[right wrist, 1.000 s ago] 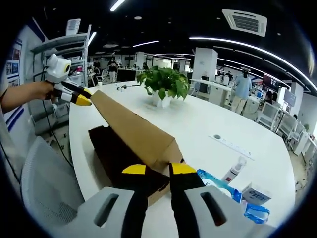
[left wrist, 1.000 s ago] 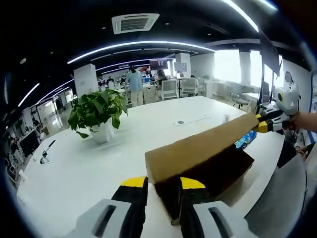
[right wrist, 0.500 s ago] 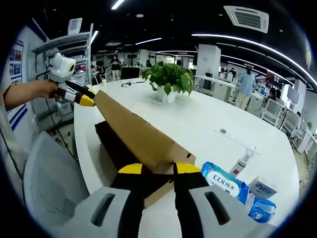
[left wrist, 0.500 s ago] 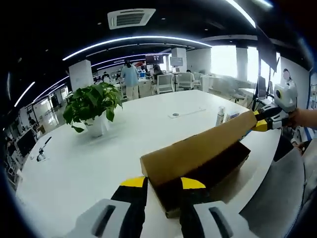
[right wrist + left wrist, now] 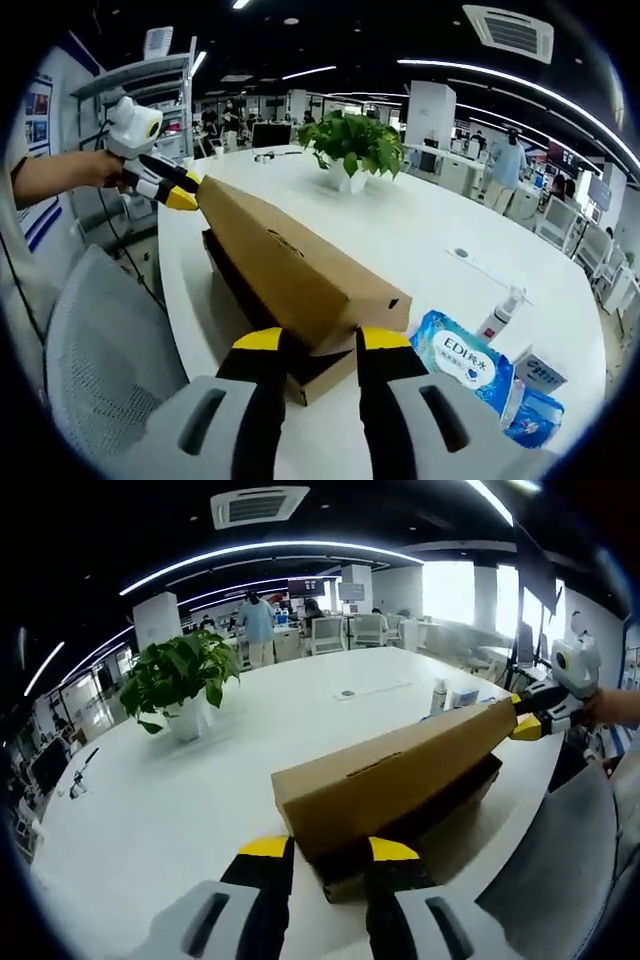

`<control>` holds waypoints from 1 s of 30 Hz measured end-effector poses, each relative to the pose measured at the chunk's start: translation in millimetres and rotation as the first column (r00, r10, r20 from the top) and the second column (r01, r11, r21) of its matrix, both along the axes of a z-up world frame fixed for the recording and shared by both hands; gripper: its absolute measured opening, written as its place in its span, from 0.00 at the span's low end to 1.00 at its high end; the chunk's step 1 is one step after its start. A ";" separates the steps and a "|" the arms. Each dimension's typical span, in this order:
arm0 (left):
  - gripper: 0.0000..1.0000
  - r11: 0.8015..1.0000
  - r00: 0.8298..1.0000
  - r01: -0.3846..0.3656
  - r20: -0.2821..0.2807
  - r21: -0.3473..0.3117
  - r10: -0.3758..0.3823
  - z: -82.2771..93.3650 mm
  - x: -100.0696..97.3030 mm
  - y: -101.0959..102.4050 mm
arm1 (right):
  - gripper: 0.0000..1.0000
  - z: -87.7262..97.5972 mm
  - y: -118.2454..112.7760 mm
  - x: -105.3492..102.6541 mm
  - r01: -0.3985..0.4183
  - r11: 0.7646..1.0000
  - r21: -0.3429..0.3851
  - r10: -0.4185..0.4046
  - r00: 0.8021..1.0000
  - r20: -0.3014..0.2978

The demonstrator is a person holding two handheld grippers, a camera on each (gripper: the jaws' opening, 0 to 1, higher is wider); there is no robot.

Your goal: Operate the shoe box by opening the lid, removing the specified soft item, and placing it in the target area until the item is outside and the box remains undamaged.

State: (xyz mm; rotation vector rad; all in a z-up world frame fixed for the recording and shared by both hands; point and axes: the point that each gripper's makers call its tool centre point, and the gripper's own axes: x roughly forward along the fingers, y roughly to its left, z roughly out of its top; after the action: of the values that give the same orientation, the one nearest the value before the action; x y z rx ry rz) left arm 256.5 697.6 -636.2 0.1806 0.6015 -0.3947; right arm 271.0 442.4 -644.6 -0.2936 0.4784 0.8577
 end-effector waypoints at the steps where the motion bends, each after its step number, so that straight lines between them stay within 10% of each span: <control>1: 0.28 1.000 1.000 0.001 -0.004 0.001 -0.001 -1.8 -1.0 -0.3 | 0.26 -1.4 0.2 -0.9 -0.003 1.000 -0.003 0.003 1.000 -0.002; 30: 0.29 1.000 0.990 0.011 -0.141 0.000 -0.011 -56.5 -12.8 -3.1 | 0.27 -54.0 1.1 -12.5 -0.010 0.998 -0.057 0.004 0.993 -0.115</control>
State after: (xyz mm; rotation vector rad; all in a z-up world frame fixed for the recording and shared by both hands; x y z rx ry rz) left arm 243.7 694.5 -692.8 0.1578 0.7406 -0.4204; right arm 258.5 443.5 -698.5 -0.2997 0.6098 0.8717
